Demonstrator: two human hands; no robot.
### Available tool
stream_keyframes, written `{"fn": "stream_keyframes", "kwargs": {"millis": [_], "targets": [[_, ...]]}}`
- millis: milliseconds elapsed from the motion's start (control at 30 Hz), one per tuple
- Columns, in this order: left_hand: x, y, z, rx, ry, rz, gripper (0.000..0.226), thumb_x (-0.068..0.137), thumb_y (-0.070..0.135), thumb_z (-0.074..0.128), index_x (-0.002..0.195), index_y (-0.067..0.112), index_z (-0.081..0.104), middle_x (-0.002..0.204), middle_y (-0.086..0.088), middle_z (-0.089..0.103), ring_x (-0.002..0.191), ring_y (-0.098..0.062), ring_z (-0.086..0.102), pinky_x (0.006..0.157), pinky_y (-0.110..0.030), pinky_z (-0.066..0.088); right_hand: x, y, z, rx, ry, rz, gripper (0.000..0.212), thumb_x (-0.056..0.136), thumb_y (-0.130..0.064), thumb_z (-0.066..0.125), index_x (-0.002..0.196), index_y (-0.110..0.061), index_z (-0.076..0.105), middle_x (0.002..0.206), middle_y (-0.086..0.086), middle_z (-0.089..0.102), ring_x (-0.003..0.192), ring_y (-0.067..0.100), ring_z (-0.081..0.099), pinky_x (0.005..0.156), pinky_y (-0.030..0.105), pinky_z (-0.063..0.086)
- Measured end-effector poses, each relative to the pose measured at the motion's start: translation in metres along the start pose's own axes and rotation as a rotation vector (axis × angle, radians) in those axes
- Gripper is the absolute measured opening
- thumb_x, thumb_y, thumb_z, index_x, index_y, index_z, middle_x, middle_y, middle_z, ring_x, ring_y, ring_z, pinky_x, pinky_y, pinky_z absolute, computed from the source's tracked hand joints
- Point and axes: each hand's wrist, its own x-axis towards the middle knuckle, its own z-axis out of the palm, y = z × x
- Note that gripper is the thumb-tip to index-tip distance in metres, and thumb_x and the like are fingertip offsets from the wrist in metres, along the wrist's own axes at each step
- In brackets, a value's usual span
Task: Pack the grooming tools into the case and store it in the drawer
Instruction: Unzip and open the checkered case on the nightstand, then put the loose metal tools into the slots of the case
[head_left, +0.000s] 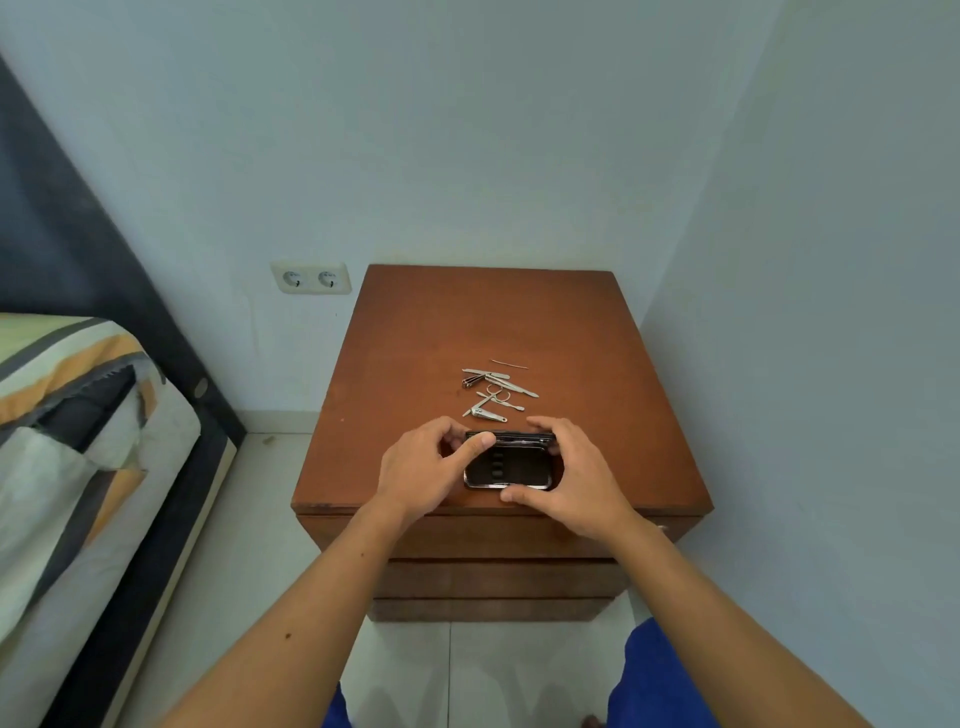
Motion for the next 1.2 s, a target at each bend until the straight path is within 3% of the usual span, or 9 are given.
{"fn": "stream_keyframes", "kwargs": {"millis": [133, 267, 400, 633, 833, 1000, 1100, 1200], "targets": [[0.009, -0.003, -0.004, 0.057, 0.026, -0.043, 0.054, 0.098, 0.077, 0.043, 0.083, 0.029, 0.063, 0.080, 0.012, 0.071, 0.083, -0.012, 0.066, 0.076, -0.037, 0.052, 0.000, -0.005, -0.001, 0.120, -0.008, 0.076, 0.104, 0.055, -0.047, 0.100, 0.142, -0.045, 0.042, 0.130, -0.016, 0.051, 0.113, -0.011, 0.048, 0.088, 0.006, 0.039], [0.017, -0.007, -0.005, 0.082, 0.044, -0.084, 0.057, 0.105, 0.067, 0.042, 0.080, 0.023, 0.068, 0.075, 0.015, 0.073, 0.084, -0.013, 0.067, 0.074, -0.035, 0.049, -0.001, -0.008, 0.002, 0.138, 0.025, 0.092, 0.104, 0.052, -0.040, 0.102, 0.135, -0.050, 0.039, 0.124, -0.023, 0.052, 0.115, -0.010, 0.046, 0.092, 0.011, 0.041], [0.021, -0.006, -0.005, 0.130, 0.012, -0.106, 0.055, 0.103, 0.069, 0.042, 0.079, 0.029, 0.072, 0.073, 0.016, 0.073, 0.079, -0.008, 0.067, 0.073, -0.032, 0.051, -0.011, -0.007, 0.007, 0.162, 0.037, 0.108, 0.103, 0.051, -0.042, 0.100, 0.134, -0.053, 0.041, 0.124, -0.018, 0.054, 0.114, -0.008, 0.047, 0.086, 0.007, 0.041], [0.022, -0.003, -0.012, 0.191, -0.110, -0.104, 0.051, 0.104, 0.068, 0.042, 0.074, 0.034, 0.065, 0.072, 0.011, 0.073, 0.077, -0.008, 0.067, 0.072, -0.031, 0.052, -0.026, -0.013, 0.012, 0.092, 0.099, 0.065, 0.082, 0.058, -0.047, 0.095, 0.118, -0.059, 0.040, 0.118, -0.028, 0.048, 0.114, 0.001, 0.043, 0.092, 0.023, 0.045], [0.021, -0.001, -0.014, 0.270, -0.162, -0.068, 0.055, 0.106, 0.067, 0.040, 0.074, 0.029, 0.063, 0.080, 0.010, 0.073, 0.083, -0.015, 0.069, 0.073, -0.035, 0.051, -0.034, -0.011, 0.014, 0.050, 0.091, 0.067, 0.084, 0.060, -0.059, 0.091, 0.126, -0.048, 0.042, 0.113, -0.026, 0.047, 0.113, 0.001, 0.041, 0.092, 0.023, 0.045], [0.019, 0.001, -0.012, 0.298, -0.156, -0.050, 0.052, 0.106, 0.065, 0.041, 0.072, 0.029, 0.057, 0.081, 0.009, 0.070, 0.080, -0.017, 0.065, 0.065, -0.033, 0.044, -0.039, -0.011, 0.014, 0.031, 0.094, 0.071, 0.088, 0.062, -0.063, 0.089, 0.136, -0.043, 0.044, 0.113, -0.027, 0.047, 0.114, 0.001, 0.041, 0.092, 0.019, 0.042], [0.013, -0.002, -0.013, 0.224, -0.133, -0.056, 0.042, 0.105, 0.061, 0.049, 0.077, 0.030, 0.055, 0.079, 0.011, 0.067, 0.075, -0.013, 0.062, 0.062, -0.033, 0.043, -0.040, -0.010, 0.012, 0.079, 0.100, 0.085, 0.089, 0.063, -0.054, 0.092, 0.139, -0.045, 0.045, 0.116, -0.026, 0.050, 0.115, 0.000, 0.042, 0.092, 0.017, 0.041], [0.006, -0.009, -0.013, 0.073, -0.079, -0.059, 0.023, 0.101, 0.052, 0.064, 0.095, 0.029, 0.061, 0.086, 0.011, 0.071, 0.078, -0.012, 0.064, 0.067, -0.034, 0.045, -0.041, -0.006, 0.009, 0.109, 0.088, 0.081, 0.079, 0.067, -0.045, 0.094, 0.134, -0.046, 0.052, 0.115, -0.025, 0.053, 0.114, -0.002, 0.044, 0.091, 0.014, 0.039]]}}
